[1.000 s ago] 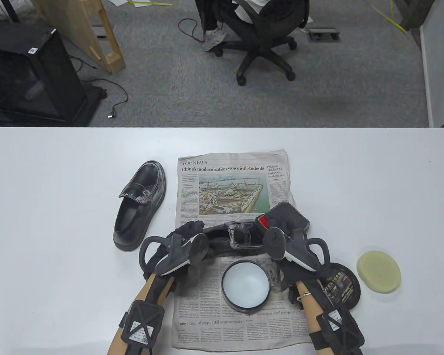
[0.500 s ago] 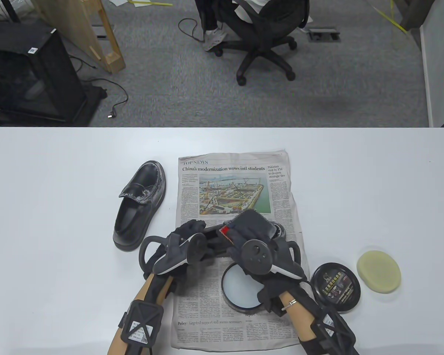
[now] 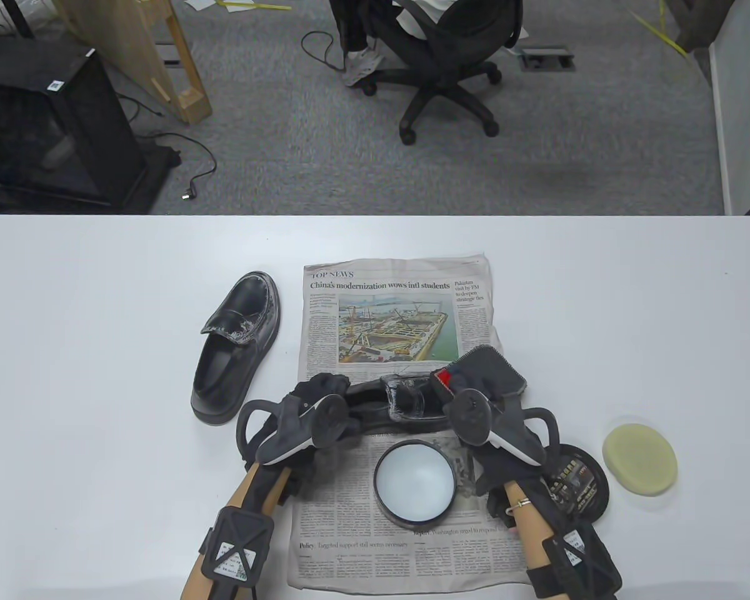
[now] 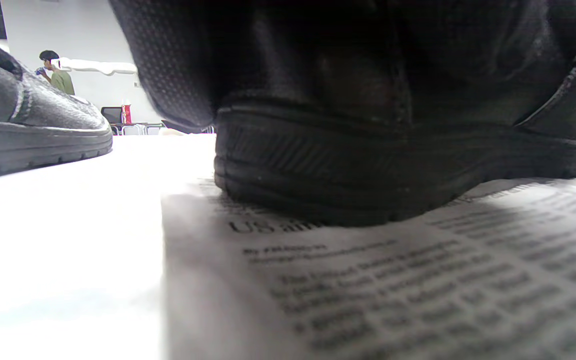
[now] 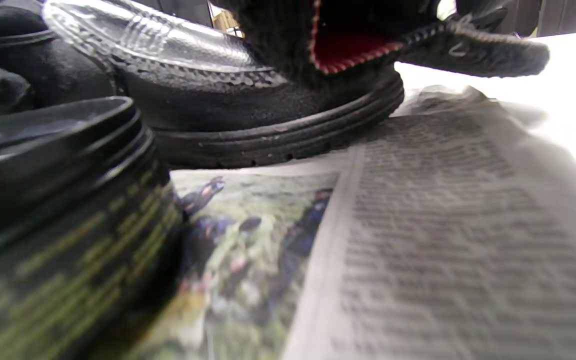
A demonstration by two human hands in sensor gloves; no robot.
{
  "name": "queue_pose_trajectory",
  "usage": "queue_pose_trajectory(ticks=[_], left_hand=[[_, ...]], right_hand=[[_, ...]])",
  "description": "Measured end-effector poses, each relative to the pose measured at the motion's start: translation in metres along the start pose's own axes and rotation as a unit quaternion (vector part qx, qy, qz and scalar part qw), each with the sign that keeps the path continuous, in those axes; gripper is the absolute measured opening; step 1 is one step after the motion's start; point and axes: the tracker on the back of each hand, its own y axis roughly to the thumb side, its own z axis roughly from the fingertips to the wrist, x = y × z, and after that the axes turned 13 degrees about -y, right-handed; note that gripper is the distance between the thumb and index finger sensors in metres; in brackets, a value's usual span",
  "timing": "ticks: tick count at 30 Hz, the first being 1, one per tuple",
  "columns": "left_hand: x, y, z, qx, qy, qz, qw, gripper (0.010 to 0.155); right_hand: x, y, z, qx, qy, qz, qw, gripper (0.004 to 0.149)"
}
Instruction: Dip and apply leather care cream with polishing sponge on shoes
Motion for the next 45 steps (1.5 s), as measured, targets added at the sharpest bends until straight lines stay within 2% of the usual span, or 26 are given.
queue_pose_trajectory(ticks=[4, 9, 13, 15, 17, 21, 25, 28, 33, 36, 40, 43, 45], left_hand=[[0.000, -0.002, 0.000, -0.002, 0.003, 0.011, 1.000, 0.076], [0.000, -0.004, 0.000, -0.001, 0.001, 0.027, 1.000, 0.075], [0.001, -0.005, 0.000, 0.000, 0.000, 0.031, 1.000, 0.076], [0.001, -0.005, 0.000, 0.002, 0.000, 0.033, 0.999, 0.077], [0.001, -0.005, 0.000, 0.002, -0.001, 0.032, 0.999, 0.078], [0.001, -0.006, 0.000, -0.001, -0.002, 0.025, 1.000, 0.079], [0.000, -0.006, 0.000, -0.003, -0.004, 0.024, 1.000, 0.080], [-0.001, -0.005, 0.000, -0.008, -0.006, 0.015, 1.000, 0.082], [-0.001, -0.005, -0.001, -0.008, -0.007, 0.011, 1.000, 0.084], [-0.001, -0.005, -0.001, -0.009, -0.002, 0.009, 1.000, 0.083], [-0.002, -0.005, -0.001, -0.007, -0.003, 0.001, 1.000, 0.084], [-0.001, -0.005, -0.001, -0.005, -0.001, 0.003, 1.000, 0.084], [-0.002, -0.004, -0.001, -0.007, 0.000, 0.002, 1.000, 0.084]], right_hand=[[0.004, 0.010, 0.011, 0.033, -0.002, 0.011, 0.999, 0.058], [0.015, 0.045, 0.015, 0.093, -0.008, -0.070, 0.993, 0.058], [0.024, 0.073, -0.001, 0.117, -0.005, -0.132, 0.984, 0.057], [0.021, 0.077, -0.013, 0.105, 0.005, -0.117, 0.987, 0.057], [0.014, 0.074, -0.024, 0.082, 0.010, -0.098, 0.992, 0.057], [0.004, 0.044, -0.038, 0.009, 0.037, -0.136, 0.990, 0.058], [-0.002, 0.010, -0.030, -0.033, 0.034, -0.036, 0.998, 0.057], [0.000, -0.001, -0.014, -0.027, 0.025, -0.021, 0.999, 0.057], [0.008, 0.016, 0.011, 0.037, 0.008, 0.019, 0.999, 0.058], [0.015, 0.036, 0.015, 0.078, 0.001, -0.021, 0.997, 0.059], [0.024, 0.064, 0.001, 0.110, -0.003, -0.120, 0.987, 0.059], [0.019, 0.068, -0.021, 0.092, 0.012, -0.121, 0.988, 0.058], [0.010, 0.059, -0.034, 0.059, 0.025, -0.110, 0.992, 0.058]])
